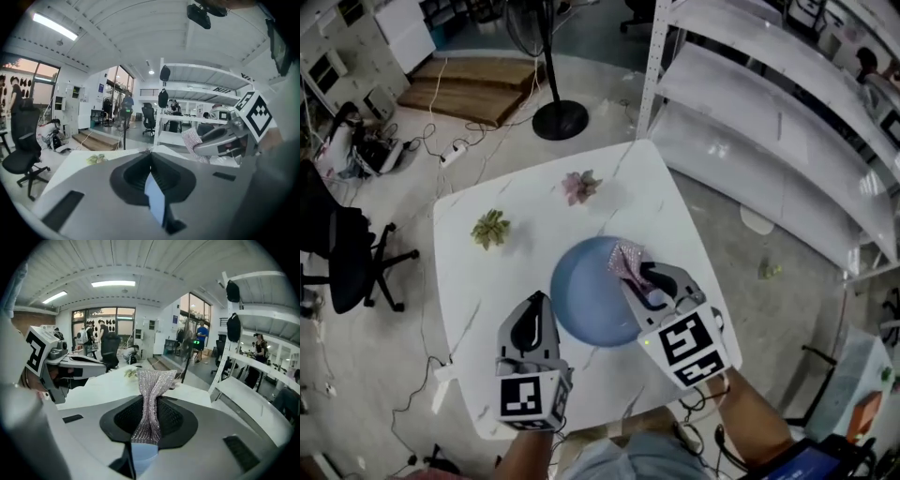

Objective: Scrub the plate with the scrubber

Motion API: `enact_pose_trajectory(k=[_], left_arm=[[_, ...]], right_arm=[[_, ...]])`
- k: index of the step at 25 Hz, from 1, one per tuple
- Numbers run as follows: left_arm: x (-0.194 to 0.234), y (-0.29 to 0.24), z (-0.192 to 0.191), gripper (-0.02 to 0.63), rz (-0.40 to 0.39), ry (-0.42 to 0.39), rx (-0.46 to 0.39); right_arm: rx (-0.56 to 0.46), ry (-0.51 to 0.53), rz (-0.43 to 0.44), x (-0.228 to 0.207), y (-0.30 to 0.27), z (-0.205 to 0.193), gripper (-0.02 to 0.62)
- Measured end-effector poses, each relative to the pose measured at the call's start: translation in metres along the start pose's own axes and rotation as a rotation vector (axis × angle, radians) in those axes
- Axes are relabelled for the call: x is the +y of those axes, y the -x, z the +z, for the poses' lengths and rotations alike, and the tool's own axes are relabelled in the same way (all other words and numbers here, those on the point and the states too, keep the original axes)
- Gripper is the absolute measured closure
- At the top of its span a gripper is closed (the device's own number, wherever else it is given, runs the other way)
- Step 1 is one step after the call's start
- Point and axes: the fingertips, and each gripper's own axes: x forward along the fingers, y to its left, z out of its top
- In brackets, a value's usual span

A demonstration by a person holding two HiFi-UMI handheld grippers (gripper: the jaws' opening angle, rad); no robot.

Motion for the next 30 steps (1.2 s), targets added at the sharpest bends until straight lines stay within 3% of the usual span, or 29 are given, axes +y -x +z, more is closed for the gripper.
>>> enact_pose_trajectory(k=[6, 9, 12, 16, 20, 24, 30], left_arm=[[0.024, -0.023, -0.077, 0.597, 0.046, 0.101, 0.169], [0.031, -0.042, -0.112, 0.542, 0.018, 0.138, 0.192], [0.029, -0.048, -0.138, 0.489, 0.023, 0.174, 0.27], [0.037, -0.062, -0.159, 0.49, 0.053, 0.172, 0.327], [0.043, -0.07, -0.163, 0.569, 0.068, 0.154, 0.341], [0.043, -0.077, -0.163, 0.584, 0.044, 0.177, 0.359], [0.043, -0.08, -0.163, 0.588, 0.009, 0.212, 0.381]], right_arm=[[0.178, 0.074, 0.092, -0.006, -0.053, -0.046, 0.495], [0.228, 0.119, 0.132, -0.005, -0.081, -0.062, 0.494], [0.308, 0.195, 0.198, 0.001, -0.098, -0.08, 0.492], [0.402, 0.346, 0.252, 0.004, -0.119, -0.093, 0.494], [0.501, 0.5, 0.251, -0.001, -0.134, -0.102, 0.492], [0.633, 0.672, 0.267, -0.004, -0.143, -0.115, 0.493], [0.75, 1.074, 0.295, 0.015, -0.154, -0.119, 0.505]])
